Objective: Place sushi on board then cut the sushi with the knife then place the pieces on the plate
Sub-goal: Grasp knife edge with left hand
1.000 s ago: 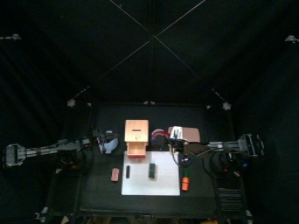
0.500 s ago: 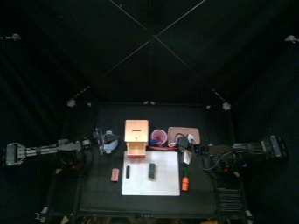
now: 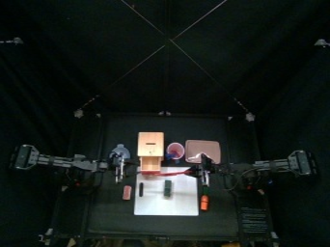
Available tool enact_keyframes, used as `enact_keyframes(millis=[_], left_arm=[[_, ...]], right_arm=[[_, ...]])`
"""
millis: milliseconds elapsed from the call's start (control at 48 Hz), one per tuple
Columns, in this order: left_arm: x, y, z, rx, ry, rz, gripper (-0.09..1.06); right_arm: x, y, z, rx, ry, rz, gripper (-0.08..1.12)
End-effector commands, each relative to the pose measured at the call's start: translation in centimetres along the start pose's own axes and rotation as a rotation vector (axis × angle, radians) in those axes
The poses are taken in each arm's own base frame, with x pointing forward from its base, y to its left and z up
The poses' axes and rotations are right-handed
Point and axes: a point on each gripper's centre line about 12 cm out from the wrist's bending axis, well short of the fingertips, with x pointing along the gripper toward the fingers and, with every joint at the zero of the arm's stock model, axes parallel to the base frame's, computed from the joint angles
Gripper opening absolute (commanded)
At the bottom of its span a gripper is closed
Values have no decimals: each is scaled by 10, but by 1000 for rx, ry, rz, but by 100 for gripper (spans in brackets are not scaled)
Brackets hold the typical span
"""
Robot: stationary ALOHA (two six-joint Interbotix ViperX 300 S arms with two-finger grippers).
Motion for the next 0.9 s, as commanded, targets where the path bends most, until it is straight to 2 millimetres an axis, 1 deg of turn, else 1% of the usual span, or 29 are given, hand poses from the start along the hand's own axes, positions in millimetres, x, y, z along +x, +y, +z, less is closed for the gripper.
enact_keyframes(millis=[21,104,146,229,354,438,500,604,708,896], left_arm=[[21,-5,5,-10,-44,-8,102],[30,-3,-4,-16,-45,5,102],[35,-2,-4,-16,-56,13,102],[50,-1,-5,-17,-66,16,102],[73,-1,-17,-11,-24,19,102],[85,5,-18,-12,-19,36,101],[90,7,-15,-11,-30,43,101],[91,12,-11,-15,-40,57,98],[91,13,-11,-14,-40,59,88],[88,12,-17,-9,-23,52,63]], right_arm=[[-1,-3,5,-5,-22,-7,40],[0,-3,5,-6,-22,-7,40],[0,-3,5,-6,-23,-8,40],[0,-6,5,-7,-26,-18,40],[0,-7,7,-7,-35,-18,40],[0,-8,6,-5,-33,-19,40],[0,-8,6,-4,-32,-20,40],[0,-8,5,-2,-32,-20,40],[0,-8,5,-4,-29,-21,40],[0,-8,3,-3,-28,-20,40]])
